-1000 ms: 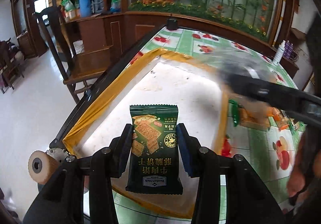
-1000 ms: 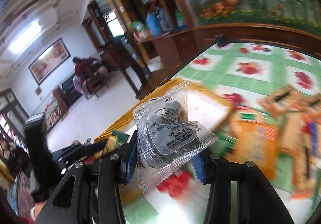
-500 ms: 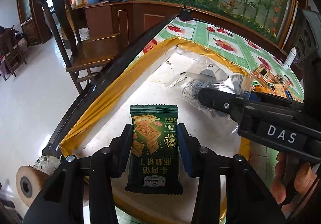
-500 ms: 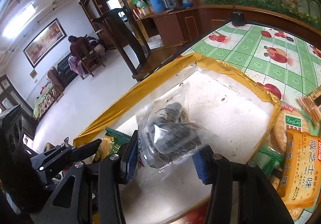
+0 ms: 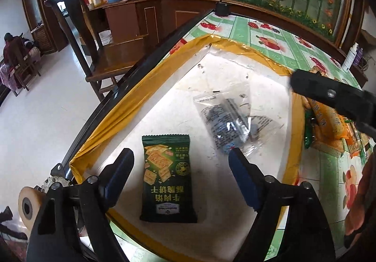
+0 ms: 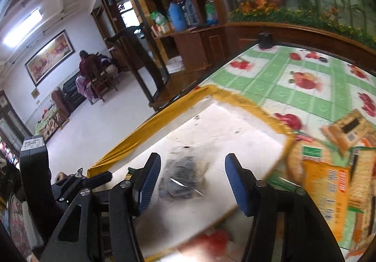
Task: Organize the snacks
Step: 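Lower both packets into the white tray and open both tools, then move both tools back over the snack pile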
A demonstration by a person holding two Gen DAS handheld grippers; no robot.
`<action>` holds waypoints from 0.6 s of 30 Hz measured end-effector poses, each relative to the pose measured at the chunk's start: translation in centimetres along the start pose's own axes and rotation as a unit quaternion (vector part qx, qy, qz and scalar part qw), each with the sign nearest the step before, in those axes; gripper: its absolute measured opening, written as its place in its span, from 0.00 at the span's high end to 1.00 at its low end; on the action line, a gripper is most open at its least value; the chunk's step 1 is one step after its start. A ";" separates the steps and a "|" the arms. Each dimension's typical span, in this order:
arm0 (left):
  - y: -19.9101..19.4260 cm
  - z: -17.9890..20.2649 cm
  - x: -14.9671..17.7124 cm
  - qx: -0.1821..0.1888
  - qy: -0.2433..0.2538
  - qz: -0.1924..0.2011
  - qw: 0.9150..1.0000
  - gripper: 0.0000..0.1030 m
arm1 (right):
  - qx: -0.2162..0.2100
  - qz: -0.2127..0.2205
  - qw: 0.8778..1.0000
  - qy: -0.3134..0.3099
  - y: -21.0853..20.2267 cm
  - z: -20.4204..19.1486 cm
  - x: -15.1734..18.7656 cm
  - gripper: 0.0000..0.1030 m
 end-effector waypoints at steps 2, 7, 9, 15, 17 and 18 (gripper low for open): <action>-0.2 0.1 0.0 0.007 -0.006 0.003 1.000 0.19 | 0.006 0.008 1.000 0.008 -1.1 1.1 -0.2 0.43; -0.9 0.9 -0.4 0.015 -0.008 0.012 1.000 0.19 | 0.024 0.031 0.998 0.040 -4.5 4.9 0.0 0.43; -1.4 1.6 -0.6 0.015 -0.003 0.018 1.000 0.19 | 0.030 0.038 0.997 0.053 -5.8 6.4 0.2 0.39; -2.2 3.9 -1.4 0.024 0.013 0.029 0.999 0.19 | 0.058 0.061 0.993 0.088 -9.4 11.1 1.0 0.38; -2.5 4.8 -1.8 0.030 0.019 0.033 0.999 0.19 | 0.066 0.067 0.991 0.099 -10.5 12.5 1.3 0.38; -2.7 5.4 -2.0 0.034 0.024 0.036 0.998 0.19 | 0.069 0.069 0.990 0.102 -10.9 13.0 1.5 0.38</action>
Point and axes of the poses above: each gripper's, at about its wrist camera, not at the fingertips, and y roughly the way its jaws point, z to its right, x to its underside, the point moved 9 cm from there along y, roughly the way its jaws point, and after that the axes turned 9 degrees about y, right-handed, at the moved point
